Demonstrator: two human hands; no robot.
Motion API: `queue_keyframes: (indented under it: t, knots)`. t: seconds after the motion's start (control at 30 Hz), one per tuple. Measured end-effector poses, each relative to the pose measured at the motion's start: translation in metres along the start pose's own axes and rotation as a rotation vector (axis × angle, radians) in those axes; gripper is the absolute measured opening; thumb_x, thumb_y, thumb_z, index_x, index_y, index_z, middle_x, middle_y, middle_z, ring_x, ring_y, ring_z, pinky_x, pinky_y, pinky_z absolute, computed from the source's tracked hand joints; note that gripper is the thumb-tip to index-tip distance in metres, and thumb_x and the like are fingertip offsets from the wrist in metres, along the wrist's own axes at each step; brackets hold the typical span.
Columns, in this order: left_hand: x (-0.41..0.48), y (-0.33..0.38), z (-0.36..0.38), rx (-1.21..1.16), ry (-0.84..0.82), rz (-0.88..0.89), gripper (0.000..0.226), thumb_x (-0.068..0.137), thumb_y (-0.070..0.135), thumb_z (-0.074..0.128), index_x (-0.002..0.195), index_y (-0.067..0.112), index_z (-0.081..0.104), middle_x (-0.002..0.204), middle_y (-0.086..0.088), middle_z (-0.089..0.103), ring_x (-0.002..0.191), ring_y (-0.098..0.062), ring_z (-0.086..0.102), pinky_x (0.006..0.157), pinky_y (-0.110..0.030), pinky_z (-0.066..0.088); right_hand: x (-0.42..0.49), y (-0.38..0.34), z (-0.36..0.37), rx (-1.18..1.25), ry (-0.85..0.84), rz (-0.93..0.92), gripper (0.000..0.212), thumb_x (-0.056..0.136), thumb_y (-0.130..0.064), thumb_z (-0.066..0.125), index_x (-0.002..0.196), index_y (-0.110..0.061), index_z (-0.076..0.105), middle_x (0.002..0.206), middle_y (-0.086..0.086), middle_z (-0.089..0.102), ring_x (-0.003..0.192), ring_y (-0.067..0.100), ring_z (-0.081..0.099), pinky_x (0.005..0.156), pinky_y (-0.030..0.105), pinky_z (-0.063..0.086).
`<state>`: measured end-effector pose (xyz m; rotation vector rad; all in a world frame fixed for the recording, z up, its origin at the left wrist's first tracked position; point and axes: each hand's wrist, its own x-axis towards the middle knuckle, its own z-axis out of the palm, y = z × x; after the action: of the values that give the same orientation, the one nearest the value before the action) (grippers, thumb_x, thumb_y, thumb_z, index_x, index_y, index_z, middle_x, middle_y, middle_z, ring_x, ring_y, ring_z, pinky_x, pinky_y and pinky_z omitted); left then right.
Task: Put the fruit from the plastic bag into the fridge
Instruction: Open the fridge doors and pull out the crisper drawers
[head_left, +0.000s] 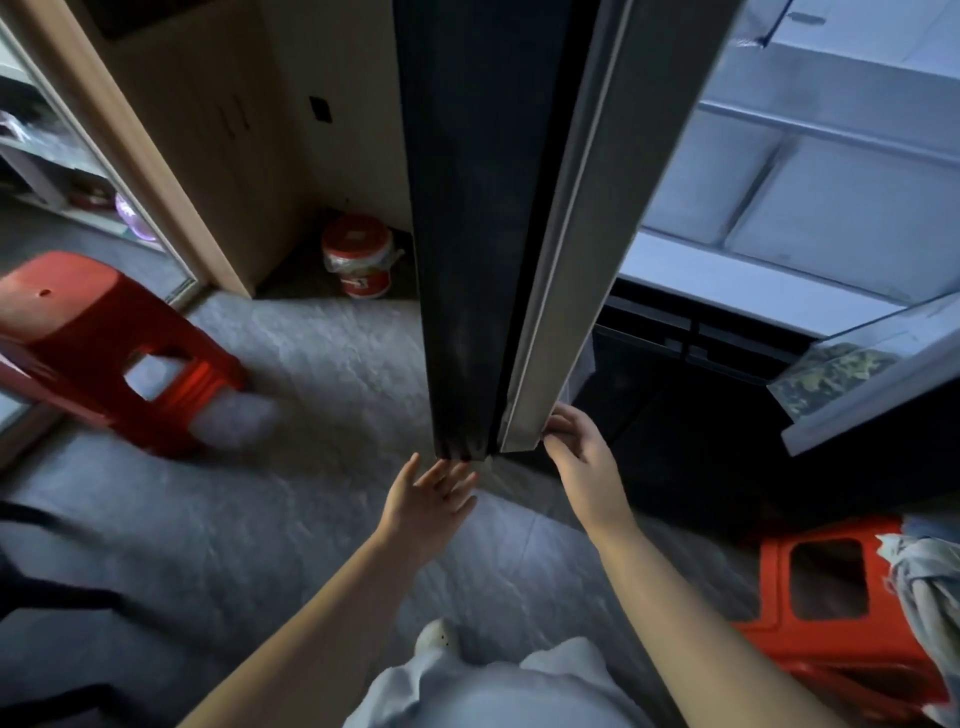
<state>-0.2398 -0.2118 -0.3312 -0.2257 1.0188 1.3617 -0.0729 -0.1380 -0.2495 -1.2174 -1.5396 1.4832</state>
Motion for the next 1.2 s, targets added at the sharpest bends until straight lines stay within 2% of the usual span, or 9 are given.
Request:
queue_keyframes:
  t: [0.13,0.23,0.47,0.63,0.77,0.9,1.0,1.1,1.2]
  knots:
    - [-0.001,0.022,-0.024,-0.009,0.027,0.04,0.053,0.096,0.048,0.034,0.132,0.011,0.044,0.123,-0.01,0.056,0.125,-0.03,0.048,0.101,-0.046,0.04,0.0,-0.004,0.015,-0.156,0.106,-0.158,0.036,0.092,-0.008,0.053,0.124,-0.023,0.052,0.115,-0.009,0.059,0.107,0.002,0.056,0.093,0.017,0.045]
    - [-0.002,0.038,-0.036,-0.016,0.032,0.076,0.04,0.097,0.044,0.037,0.119,0.013,0.05,0.126,-0.009,0.055,0.111,-0.026,0.057,0.09,-0.042,0.048,0.007,-0.017,0.024,-0.225,0.169,-0.298,0.037,0.09,-0.002,0.054,0.123,-0.02,0.052,0.112,-0.008,0.056,0.106,0.004,0.056,0.092,0.017,0.045]
    - [-0.002,0.08,-0.046,-0.15,0.065,0.065,0.031,0.098,0.041,0.033,0.099,0.021,0.056,0.107,-0.002,0.059,0.098,-0.025,0.058,0.091,-0.041,0.039,0.041,-0.018,0.039,-0.77,-0.027,-0.466,0.05,0.089,-0.006,0.055,0.136,-0.022,0.047,0.15,-0.005,0.031,0.139,0.012,0.025,0.11,0.029,0.031]
    - [-0.006,0.099,-0.059,-0.216,0.061,0.11,0.033,0.098,0.038,0.034,0.108,0.016,0.056,0.108,-0.006,0.062,0.112,-0.029,0.052,0.11,-0.046,0.027,0.047,-0.015,0.063,-0.93,-0.077,-0.545,0.049,0.085,-0.002,0.056,0.131,-0.018,0.05,0.152,0.002,0.029,0.138,0.022,0.029,0.108,0.029,0.026]
    - [-0.01,0.108,-0.059,-0.169,0.139,0.146,0.026,0.097,0.035,0.036,0.101,0.019,0.057,0.107,-0.004,0.06,0.105,-0.026,0.055,0.096,-0.04,0.037,0.05,-0.012,0.083,-0.926,-0.057,-0.571,0.054,0.082,-0.001,0.058,0.132,-0.021,0.049,0.149,0.003,0.033,0.134,0.021,0.032,0.107,0.027,0.024]
    - [-0.043,0.087,-0.032,0.302,0.36,0.401,0.012,0.087,0.021,0.048,0.088,0.014,0.057,0.087,-0.006,0.06,0.074,-0.017,0.055,0.064,-0.026,0.042,0.055,-0.013,0.092,-0.945,-0.071,-0.61,0.057,0.081,-0.002,0.058,0.133,-0.022,0.047,0.147,0.005,0.035,0.131,0.023,0.034,0.106,0.03,0.027]
    - [-0.069,0.072,-0.004,0.789,0.204,0.772,0.017,0.09,0.012,0.052,0.101,0.023,0.061,0.1,0.006,0.062,0.091,-0.008,0.059,0.078,-0.018,0.046,0.057,-0.014,0.097,-0.932,-0.102,-0.608,0.061,0.083,-0.005,0.054,0.14,-0.023,0.041,0.149,0.006,0.033,0.133,0.022,0.03,0.108,0.033,0.027]
    - [-0.069,0.077,0.012,1.426,0.128,1.195,0.042,0.09,0.019,0.052,0.132,0.02,0.046,0.133,0.007,0.047,0.126,-0.006,0.04,0.105,-0.021,0.033,0.06,-0.015,0.099,-0.914,-0.084,-0.622,0.06,0.084,-0.004,0.052,0.141,-0.014,0.039,0.147,0.006,0.038,0.135,0.018,0.028,0.112,0.039,0.03]
    - [-0.052,0.088,0.024,1.829,0.195,1.232,0.065,0.093,0.031,0.042,0.149,0.013,0.013,0.157,-0.002,0.012,0.145,-0.016,0.0,0.117,-0.032,0.006,0.07,-0.019,0.091,-0.925,-0.101,-0.658,0.055,0.087,-0.007,0.053,0.14,-0.012,0.041,0.146,0.003,0.039,0.14,0.016,0.026,0.113,0.041,0.029]
